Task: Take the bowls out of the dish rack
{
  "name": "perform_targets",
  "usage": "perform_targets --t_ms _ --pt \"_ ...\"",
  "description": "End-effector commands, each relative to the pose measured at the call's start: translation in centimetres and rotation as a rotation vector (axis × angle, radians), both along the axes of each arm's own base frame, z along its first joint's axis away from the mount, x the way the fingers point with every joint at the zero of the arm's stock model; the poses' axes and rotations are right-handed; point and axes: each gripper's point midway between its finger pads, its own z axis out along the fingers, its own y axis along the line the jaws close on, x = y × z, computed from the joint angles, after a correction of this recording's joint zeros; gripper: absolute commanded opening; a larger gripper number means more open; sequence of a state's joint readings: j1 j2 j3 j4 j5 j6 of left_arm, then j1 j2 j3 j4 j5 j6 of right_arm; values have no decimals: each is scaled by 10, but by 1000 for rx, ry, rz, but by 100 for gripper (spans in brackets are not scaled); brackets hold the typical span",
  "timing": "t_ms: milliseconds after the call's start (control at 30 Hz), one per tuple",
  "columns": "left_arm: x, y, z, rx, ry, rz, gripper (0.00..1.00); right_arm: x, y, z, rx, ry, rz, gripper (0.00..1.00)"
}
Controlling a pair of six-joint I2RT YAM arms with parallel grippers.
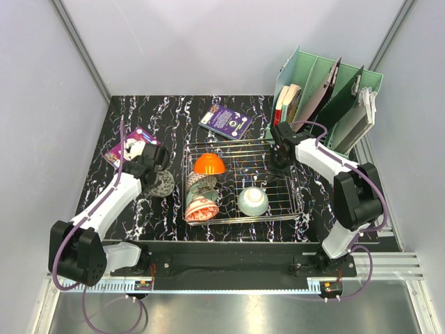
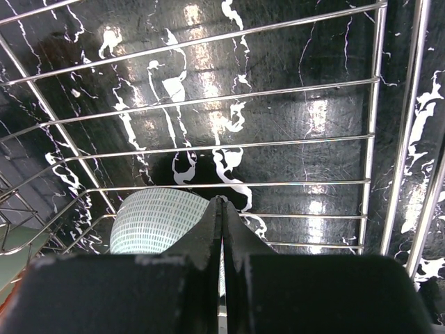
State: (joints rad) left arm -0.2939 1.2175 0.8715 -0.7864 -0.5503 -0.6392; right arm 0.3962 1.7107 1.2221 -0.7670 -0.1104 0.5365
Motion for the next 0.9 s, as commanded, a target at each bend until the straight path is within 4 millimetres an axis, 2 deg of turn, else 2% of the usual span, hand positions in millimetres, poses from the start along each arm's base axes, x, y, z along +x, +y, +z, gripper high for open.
perform_targets --t_ms 0,267,600,667,867 --pt "12 -14 1 -106 -97 23 0 7 2 5 6 -5 23 0" --pt "3 -5 -19 -84 -65 77 0 7 3 2 1 12 39 0" --pt "8 0 -38 -86 -29 119 1 12 2 9 -17 10 42 0" --pt "8 4 -41 -65 -16 126 5 10 0 7 -23 20 40 5" --pt "5 11 -49 -35 28 137 5 9 1 7 -22 40 22 6"
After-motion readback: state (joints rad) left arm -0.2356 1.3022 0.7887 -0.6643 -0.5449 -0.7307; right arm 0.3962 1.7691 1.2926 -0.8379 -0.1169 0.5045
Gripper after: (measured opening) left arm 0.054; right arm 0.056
